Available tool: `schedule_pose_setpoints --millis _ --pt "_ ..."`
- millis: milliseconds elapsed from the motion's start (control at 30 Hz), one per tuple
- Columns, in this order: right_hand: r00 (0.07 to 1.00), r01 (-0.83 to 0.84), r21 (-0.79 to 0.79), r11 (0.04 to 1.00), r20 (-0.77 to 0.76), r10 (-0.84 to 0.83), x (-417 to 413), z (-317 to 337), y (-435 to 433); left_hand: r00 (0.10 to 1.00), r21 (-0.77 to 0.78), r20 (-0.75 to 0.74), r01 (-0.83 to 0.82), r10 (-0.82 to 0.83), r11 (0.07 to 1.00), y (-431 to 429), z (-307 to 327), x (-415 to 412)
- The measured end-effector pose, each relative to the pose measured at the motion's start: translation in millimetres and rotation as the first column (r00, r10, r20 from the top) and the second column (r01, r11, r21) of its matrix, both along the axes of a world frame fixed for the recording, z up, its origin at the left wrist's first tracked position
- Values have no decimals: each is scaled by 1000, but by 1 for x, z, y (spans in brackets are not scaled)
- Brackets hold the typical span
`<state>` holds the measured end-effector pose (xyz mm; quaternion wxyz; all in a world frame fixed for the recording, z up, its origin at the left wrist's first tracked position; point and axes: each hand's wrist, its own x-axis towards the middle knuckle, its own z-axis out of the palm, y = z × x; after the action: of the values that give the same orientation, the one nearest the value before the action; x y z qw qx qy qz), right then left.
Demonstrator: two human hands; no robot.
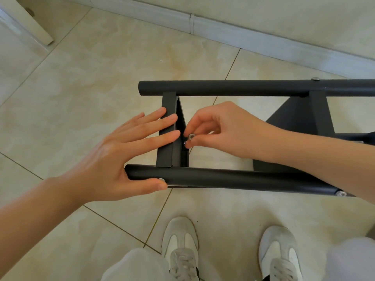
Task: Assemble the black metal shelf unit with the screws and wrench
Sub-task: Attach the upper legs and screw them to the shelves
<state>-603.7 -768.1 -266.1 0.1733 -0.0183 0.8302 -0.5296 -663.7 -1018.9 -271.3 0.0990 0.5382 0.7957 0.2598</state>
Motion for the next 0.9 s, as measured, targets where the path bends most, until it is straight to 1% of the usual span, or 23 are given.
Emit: schedule_pose_setpoints --millis 100,233,367,500,767,900 --pt "999 4 -6 1000 44 -4 -5 -2 -4 1000 17 21 3 -4 1000 0 -1 0" --pt "990 -33 -67 997 132 41 -11 -3 -15 1000 25 29 3 -4 1000 1 -2 0" --pt "984 -14 -132 991 173 37 -15 -6 -27 999 38 37 8 -9 999 1 -4 -1" --pt "973 -34 -178 984 218 73 -14 -6 -30 999 46 47 8 -11 999 1 -6 -1" --pt "944 -40 -215 976 313 108 -14 -7 -27 999 53 46 10 -12 999 0 -6 -1" --pt "943 -47 -215 975 312 114 -15 -7 -27 999 48 42 12 -14 999 1 -6 -2"
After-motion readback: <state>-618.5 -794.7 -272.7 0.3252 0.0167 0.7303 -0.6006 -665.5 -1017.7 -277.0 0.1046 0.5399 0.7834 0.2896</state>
